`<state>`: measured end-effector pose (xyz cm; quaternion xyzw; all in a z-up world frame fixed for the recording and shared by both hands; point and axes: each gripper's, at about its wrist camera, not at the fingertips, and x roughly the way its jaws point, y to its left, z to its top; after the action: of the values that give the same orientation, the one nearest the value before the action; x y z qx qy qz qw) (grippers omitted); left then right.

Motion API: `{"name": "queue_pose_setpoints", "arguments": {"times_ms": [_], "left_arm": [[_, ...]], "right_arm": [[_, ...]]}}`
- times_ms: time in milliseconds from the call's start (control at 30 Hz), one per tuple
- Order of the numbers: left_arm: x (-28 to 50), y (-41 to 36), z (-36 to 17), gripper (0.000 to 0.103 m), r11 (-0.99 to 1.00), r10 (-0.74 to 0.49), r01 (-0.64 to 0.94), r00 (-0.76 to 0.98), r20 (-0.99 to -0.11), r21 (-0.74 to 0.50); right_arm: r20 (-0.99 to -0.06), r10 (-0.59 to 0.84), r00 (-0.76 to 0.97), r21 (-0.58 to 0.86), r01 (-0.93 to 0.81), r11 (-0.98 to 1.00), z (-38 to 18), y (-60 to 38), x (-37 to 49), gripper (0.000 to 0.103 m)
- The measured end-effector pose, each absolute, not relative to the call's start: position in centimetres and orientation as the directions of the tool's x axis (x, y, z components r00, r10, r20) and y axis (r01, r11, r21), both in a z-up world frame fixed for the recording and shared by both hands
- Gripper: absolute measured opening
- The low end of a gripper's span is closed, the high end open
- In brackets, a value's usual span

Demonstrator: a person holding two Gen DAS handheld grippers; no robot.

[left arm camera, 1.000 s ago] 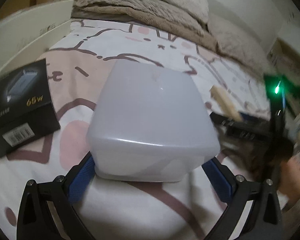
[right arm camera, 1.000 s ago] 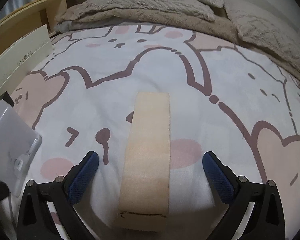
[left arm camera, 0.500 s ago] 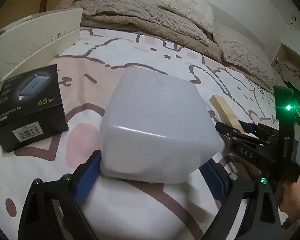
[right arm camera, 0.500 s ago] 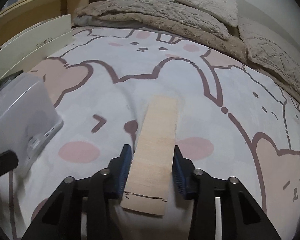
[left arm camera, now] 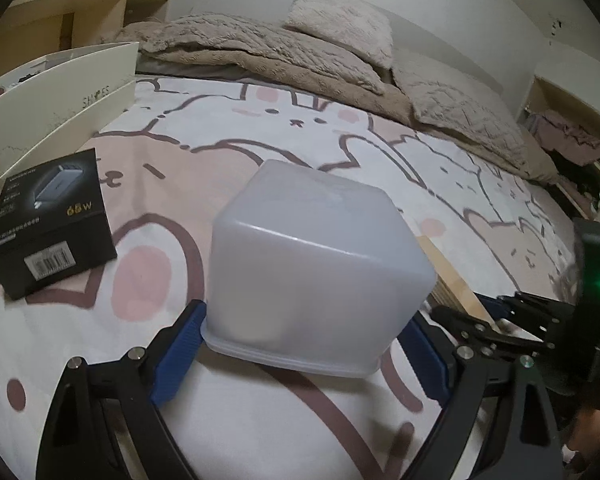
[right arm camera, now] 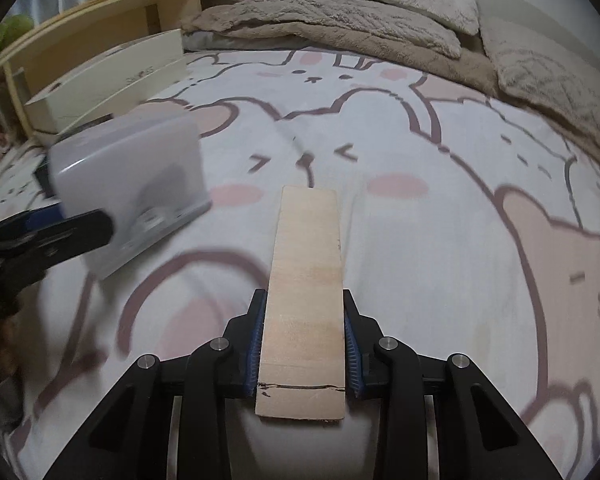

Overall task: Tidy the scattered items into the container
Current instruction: 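Lift the wooden block with the right gripper while the left lifts the white box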

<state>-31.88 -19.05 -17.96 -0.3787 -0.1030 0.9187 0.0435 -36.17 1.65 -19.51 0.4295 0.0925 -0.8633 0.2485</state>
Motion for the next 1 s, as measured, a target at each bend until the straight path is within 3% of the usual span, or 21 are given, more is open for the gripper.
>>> {"name": "queue_pose_setpoints", "arguments": {"times_ms": [433, 1000], "left_arm": [[-27.0, -16.6, -17.4, 0.093, -0.959, 0.218, -0.022, -0.701, -0.679, -0.284], [-18.0, -6.6, -15.9, 0.093, -0.937, 0.350, -0.249, -0.665, -0.660, -0.246]], "right_arm": [[-0.817, -0.405, -0.412, 0.129, 0.552, -0.823, -18.0, 7.7, -27.9, 0.034], [-0.795, -0.405, -0.453, 0.163, 0.482, -0.861, -15.5, 18.3, -16.9, 0.034]]}}
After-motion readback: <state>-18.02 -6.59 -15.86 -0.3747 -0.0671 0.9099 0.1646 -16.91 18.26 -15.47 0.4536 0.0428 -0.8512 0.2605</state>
